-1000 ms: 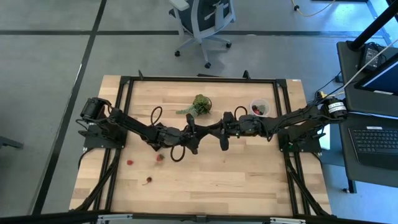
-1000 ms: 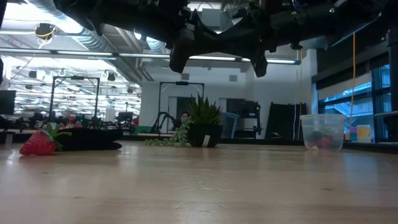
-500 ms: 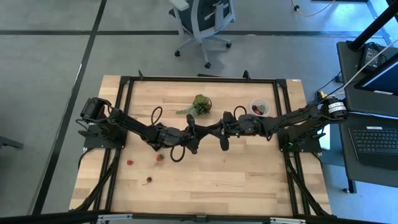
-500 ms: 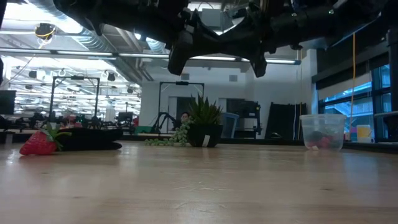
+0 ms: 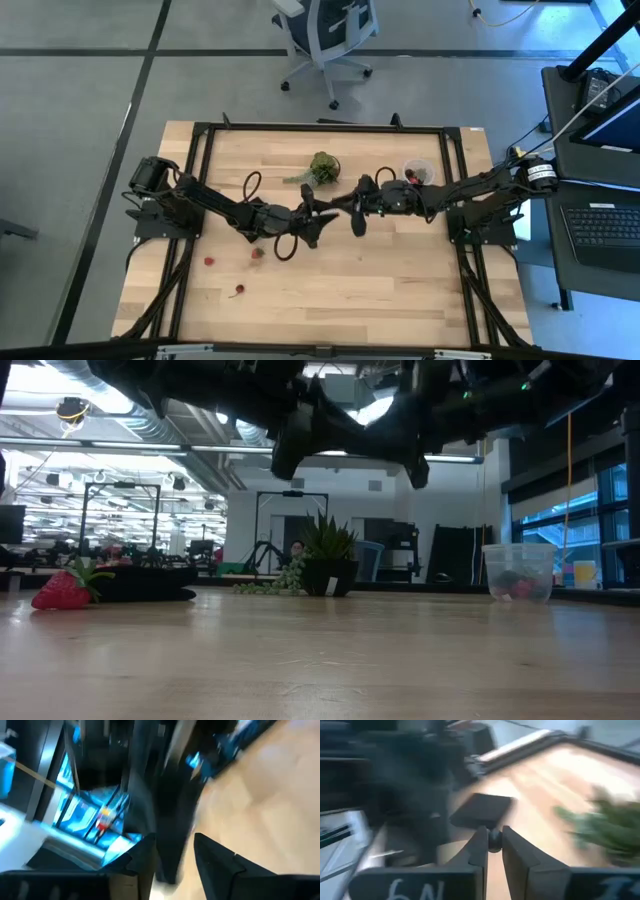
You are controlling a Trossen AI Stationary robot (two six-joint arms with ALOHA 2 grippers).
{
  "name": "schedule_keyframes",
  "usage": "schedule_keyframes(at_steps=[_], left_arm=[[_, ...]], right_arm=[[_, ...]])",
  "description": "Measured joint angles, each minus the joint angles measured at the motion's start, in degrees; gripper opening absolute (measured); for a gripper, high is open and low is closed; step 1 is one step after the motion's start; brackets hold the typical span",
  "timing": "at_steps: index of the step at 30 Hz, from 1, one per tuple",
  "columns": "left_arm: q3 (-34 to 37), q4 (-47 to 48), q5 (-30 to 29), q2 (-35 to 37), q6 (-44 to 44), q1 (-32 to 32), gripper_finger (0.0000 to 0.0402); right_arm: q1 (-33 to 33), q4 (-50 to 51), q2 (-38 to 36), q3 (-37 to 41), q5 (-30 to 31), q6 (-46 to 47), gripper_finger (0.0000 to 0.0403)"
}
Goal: Pick and placing Produce into tupperware
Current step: Put the blueberry into the bin
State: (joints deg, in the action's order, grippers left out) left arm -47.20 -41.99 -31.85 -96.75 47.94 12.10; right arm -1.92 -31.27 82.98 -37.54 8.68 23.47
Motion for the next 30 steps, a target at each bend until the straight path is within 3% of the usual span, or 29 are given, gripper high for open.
schedule_keyframes(at_steps=[10, 16, 20, 25, 30], left_arm=[[0.0, 0.7, -0.1, 0.1, -3.0, 1.8, 0.0173], [0.0, 6.8, -2.8, 0.1, -10.4, 1.5, 0.0174], [0.0, 12.3, -2.0, 0.1, -17.8, 1.4, 0.0174], [0.1, 18.3, 7.7, 0.1, -26.3, 1.2, 0.0174], [0.1, 20.4, 17.4, 0.1, -31.1, -0.1, 0.0174]], right_arm=[[6.0, 8.6, -2.7, 0.1, 0.1, 0.0, 0.004], [10.7, 25.8, -13.3, 0.1, -0.5, 1.4, 0.0039], [14.9, 43.1, -22.1, 0.1, 0.4, 5.5, 0.0039], [20.5, 62.3, -28.9, 0.0, 6.7, 10.0, 0.0039], [25.6, 69.2, -29.8, 0.0, 6.9, 10.8, 0.0039]])
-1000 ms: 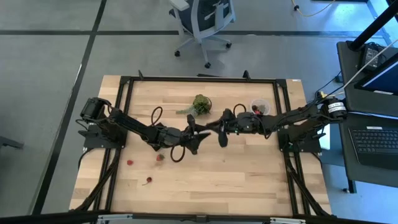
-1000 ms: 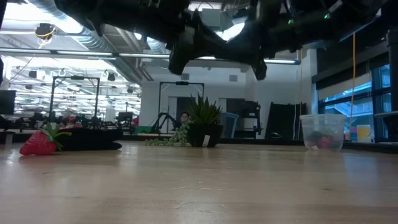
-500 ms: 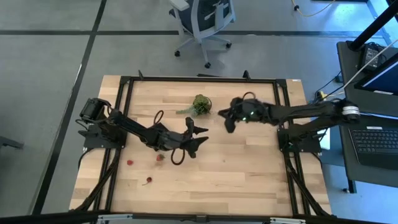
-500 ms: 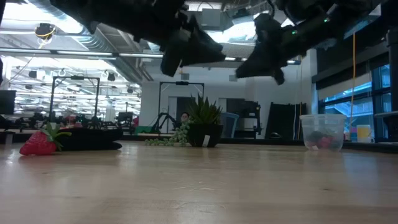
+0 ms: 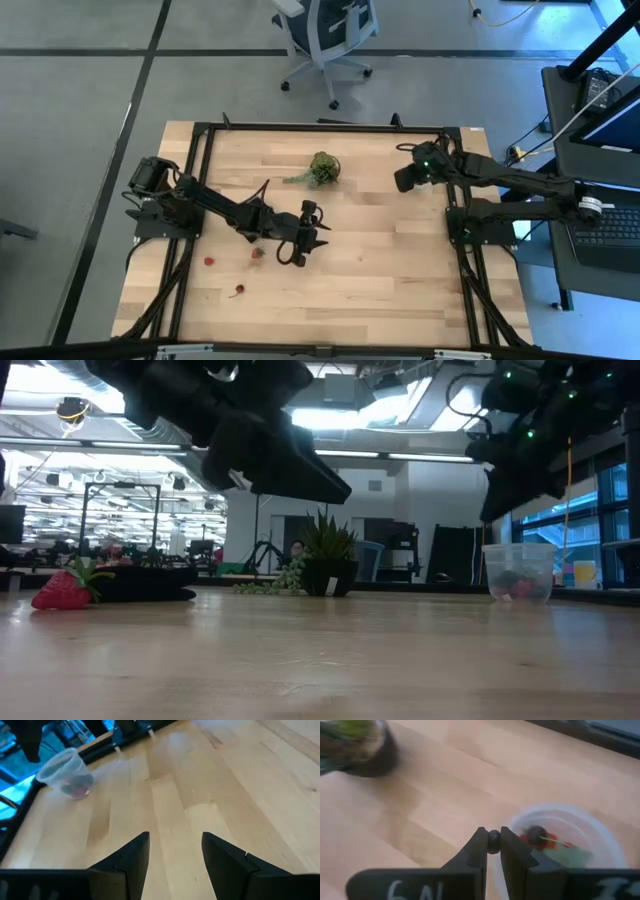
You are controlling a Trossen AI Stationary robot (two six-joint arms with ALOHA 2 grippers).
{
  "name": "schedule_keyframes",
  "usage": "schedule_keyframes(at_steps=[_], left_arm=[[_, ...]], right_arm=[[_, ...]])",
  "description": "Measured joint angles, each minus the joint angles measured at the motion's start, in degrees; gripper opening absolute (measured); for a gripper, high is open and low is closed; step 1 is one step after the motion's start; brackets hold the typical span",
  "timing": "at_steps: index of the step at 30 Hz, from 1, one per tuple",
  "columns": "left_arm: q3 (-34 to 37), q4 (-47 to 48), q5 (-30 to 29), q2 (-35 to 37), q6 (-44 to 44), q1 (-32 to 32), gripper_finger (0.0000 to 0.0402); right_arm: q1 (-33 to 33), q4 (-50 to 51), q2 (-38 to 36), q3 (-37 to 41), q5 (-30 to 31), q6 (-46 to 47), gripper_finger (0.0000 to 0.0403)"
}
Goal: Pick and placing Produce into tupperware
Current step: Put the blueberry into the bin, then put the red strawberry into the bin
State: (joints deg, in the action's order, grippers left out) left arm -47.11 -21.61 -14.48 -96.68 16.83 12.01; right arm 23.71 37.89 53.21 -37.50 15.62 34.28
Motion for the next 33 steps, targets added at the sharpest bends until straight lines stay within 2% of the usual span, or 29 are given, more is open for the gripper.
schedule_keyframes(at_steps=[7, 15, 22, 28, 31, 33], left_arm=[[0.0, 0.2, 0.7, 0.0, -3.1, -1.2, 0.0174], [0.0, 0.2, 0.7, 0.0, -2.9, -1.2, 0.0174], [0.0, 0.2, 0.6, 0.0, -2.8, -1.2, 0.0174], [0.0, 0.4, 0.1, 0.0, -2.8, -1.2, 0.0174], [0.1, 7.0, 0.1, 1.8, -3.9, -1.1, 0.0174], [0.1, 14.9, -0.5, 4.7, -8.8, -1.0, 0.0174]], right_arm=[[5.8, 7.9, 3.0, 0.1, 0.0, 0.0, 0.0039], [8.4, 5.9, 6.4, 1.5, -0.1, -1.6, 0.0048], [8.5, 5.5, 8.3, 1.6, -0.2, -4.8, 0.0106], [8.5, 3.1, 8.5, 1.5, -0.2, -6.0, 0.0174], [8.3, 3.0, 7.6, -0.3, -0.1, -6.4, 0.02], [7.2, 1.1, 6.0, -1.6, 0.1, -6.6, 0.0212]])
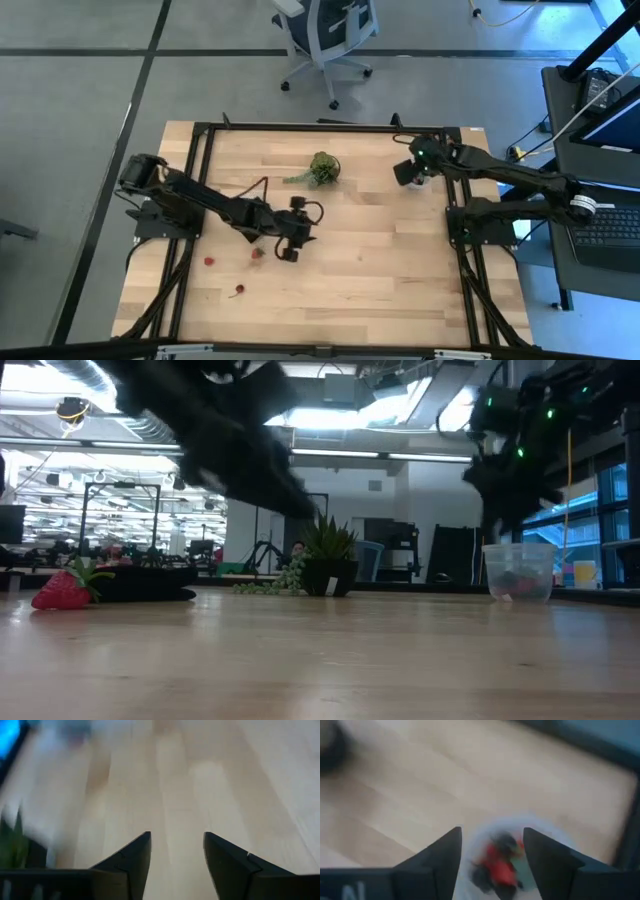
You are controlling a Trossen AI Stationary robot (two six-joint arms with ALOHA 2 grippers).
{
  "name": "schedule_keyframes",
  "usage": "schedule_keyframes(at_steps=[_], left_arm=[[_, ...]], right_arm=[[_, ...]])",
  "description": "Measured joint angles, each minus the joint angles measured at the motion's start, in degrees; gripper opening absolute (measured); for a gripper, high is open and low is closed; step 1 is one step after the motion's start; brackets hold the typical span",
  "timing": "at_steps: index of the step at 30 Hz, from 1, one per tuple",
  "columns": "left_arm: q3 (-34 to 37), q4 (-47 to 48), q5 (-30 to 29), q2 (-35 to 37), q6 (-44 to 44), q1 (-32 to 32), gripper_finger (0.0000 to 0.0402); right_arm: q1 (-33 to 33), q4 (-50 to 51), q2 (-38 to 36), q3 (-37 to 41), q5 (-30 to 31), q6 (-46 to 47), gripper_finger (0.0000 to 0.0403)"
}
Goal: Pick and placing Produce into tupperware
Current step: Put the red strawberry into the bin
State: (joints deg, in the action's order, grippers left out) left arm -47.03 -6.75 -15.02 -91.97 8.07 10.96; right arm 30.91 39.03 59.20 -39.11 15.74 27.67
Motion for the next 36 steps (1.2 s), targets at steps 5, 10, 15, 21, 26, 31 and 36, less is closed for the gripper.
schedule_keyframes(at_steps=[5, 10, 15, 21, 26, 31, 36], left_arm=[[0.0, 17.5, -0.6, 7.8, -15.3, 0.9, 0.0174], [0.0, 25.7, -0.4, 13.2, -22.9, 4.6, 0.0174], [0.0, 29.7, 0.3, 16.0, -30.1, 8.4, 0.0174], [0.0, 30.4, 4.2, 16.2, -30.1, 11.8, 0.0174], [-0.1, 34.6, 2.7, 16.3, -43.4, 11.6, 0.0174], [0.0, 46.2, 0.1, 16.2, -56.5, 10.0, 0.0174], [-0.1, 45.8, 3.4, 16.1, -58.1, 7.2, 0.0174]], right_arm=[[-6.6, -11.0, -3.9, -0.3, -0.3, -4.5, 0.0226], [-13.8, -19.3, -3.5, -0.3, -0.3, -6.2, 0.0227], [-17.6, -23.2, -1.4, -0.3, -0.3, -7.5, 0.0227], [-18.8, -26.3, 2.8, -0.3, -0.3, -8.6, 0.0227], [-18.8, -27.8, 6.6, -0.3, -0.3, -8.5, 0.0227], [-18.8, -29.5, 9.6, -0.3, -0.3, -8.6, 0.0227], [-18.8, -31.2, 10.8, -0.3, -0.3, -8.8, 0.0227]])
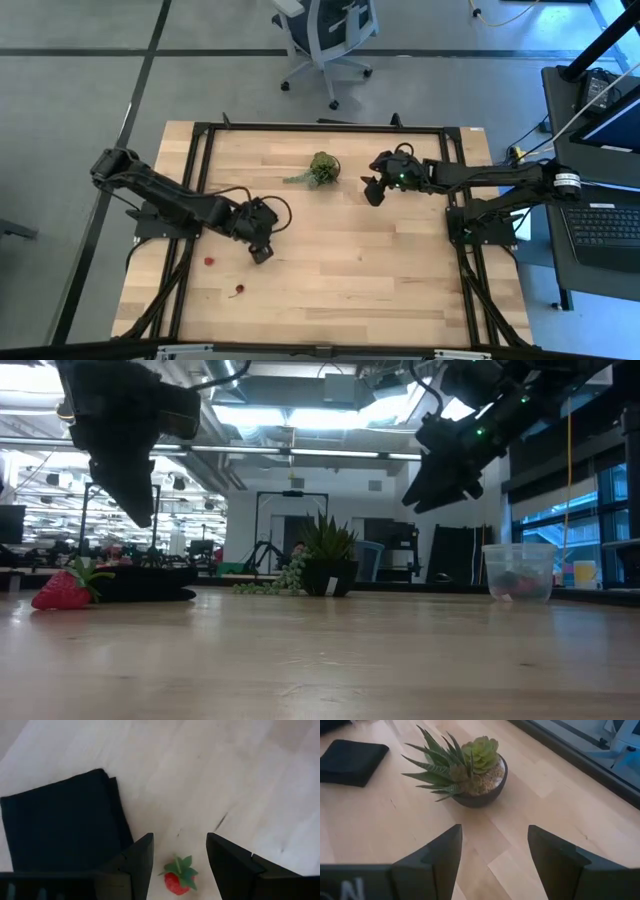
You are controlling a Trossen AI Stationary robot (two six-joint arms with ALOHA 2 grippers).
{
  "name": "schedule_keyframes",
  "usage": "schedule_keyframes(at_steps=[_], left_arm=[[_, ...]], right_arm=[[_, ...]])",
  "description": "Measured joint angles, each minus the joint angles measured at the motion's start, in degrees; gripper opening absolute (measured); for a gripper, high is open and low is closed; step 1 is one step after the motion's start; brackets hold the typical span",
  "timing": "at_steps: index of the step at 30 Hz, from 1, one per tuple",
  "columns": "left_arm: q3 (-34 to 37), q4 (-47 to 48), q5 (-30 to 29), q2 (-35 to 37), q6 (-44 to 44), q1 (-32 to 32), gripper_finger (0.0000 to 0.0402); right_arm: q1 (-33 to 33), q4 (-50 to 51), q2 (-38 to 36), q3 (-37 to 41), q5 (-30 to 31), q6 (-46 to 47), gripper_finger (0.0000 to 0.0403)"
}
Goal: Pick and placing Produce into tupperware
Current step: Put the red strawberry into the bin
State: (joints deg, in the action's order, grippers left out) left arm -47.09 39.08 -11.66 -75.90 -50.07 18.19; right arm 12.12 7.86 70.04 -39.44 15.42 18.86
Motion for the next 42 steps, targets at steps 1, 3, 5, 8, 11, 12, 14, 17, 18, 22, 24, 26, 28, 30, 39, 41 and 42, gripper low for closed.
schedule_keyframes(at_steps=[1, 3, 5, 8, 11, 12, 14, 17, 18, 22, 24, 26, 28, 30, 39, 41, 42], left_arm=[[0.0, 0.3, 0.6, -0.4, 0.1, -0.7, 0.0174], [0.0, 1.7, 2.4, -1.5, -0.6, -2.1, 0.0174], [0.0, 1.5, 4.9, -3.1, -1.3, -3.4, 0.0174], [0.0, 1.6, 8.6, -5.7, -1.4, -4.5, 0.0174], [0.0, 1.6, 11.3, -8.2, -1.5, -4.8, 0.0174], [0.0, 1.5, 11.8, -8.8, -1.5, -4.8, 0.0174], [0.0, 1.4, 12.7, -10.0, -1.5, -4.8, 0.0174], [0.0, 1.3, 12.7, -11.2, -1.9, -4.8, 0.0174], [0.0, 1.5, 12.7, -11.5, -1.9, -4.8, 0.0174], [0.0, 1.0, 13.2, -12.3, -1.9, -4.8, 0.0172], [0.0, 0.7, 14.0, -12.6, -1.9, -4.6, 0.0165], [0.0, 1.0, 14.4, -12.7, -1.9, -4.5, 0.0153], [0.0, 0.7, 14.5, -12.6, -1.9, -4.3, 0.0137], [0.0, 0.8, 14.5, -12.6, -1.9, -4.3, 0.012], [0.0, 0.8, 14.4, -12.6, 1.4, -4.5, 0.0038], [0.0, 0.8, 14.4, -12.6, 2.4, -4.9, 0.0015], [0.0, 0.8, 14.2, -12.6, 2.8, -5.1, 0.0009]], right_arm=[[0.0, -0.2, 0.0, 0.0, 0.0, 0.0, 0.0227], [0.0, -0.5, 0.0, 0.0, 0.0, 0.0, 0.0227], [0.0, -0.9, 0.0, 0.0, 0.0, -0.1, 0.0227], [0.0, -0.9, 0.0, 0.0, 0.0, -0.1, 0.0227], [0.0, -0.9, 0.0, 0.0, 0.0, -0.1, 0.0227], [0.0, -0.9, 0.0, 0.0, 0.0, -0.1, 0.0227], [0.0, -0.9, 0.0, 0.0, 0.0, -0.1, 0.0227], [0.0, -0.9, 0.0, 0.0, 0.0, -0.1, 0.0227], [0.0, -0.9, 0.0, 0.0, 0.0, -0.1, 0.0227], [0.0, -0.8, 0.0, 0.0, 0.0, -0.1, 0.0227], [0.0, -0.8, 0.0, 0.0, 0.0, -0.1, 0.0227], [0.0, -0.8, 0.0, 0.0, 0.0, -0.1, 0.0227], [0.0, -0.8, 0.0, 0.0, 0.0, -0.1, 0.0227], [0.0, -0.8, 0.0, 0.0, 0.0, -0.3, 0.0227], [0.0, -0.8, 0.0, 0.0, 0.0, -1.2, 0.0227], [0.0, -0.8, 0.0, 0.0, 0.0, -1.2, 0.0227], [0.0, -0.8, 0.0, 0.0, 0.0, -1.2, 0.0227]])
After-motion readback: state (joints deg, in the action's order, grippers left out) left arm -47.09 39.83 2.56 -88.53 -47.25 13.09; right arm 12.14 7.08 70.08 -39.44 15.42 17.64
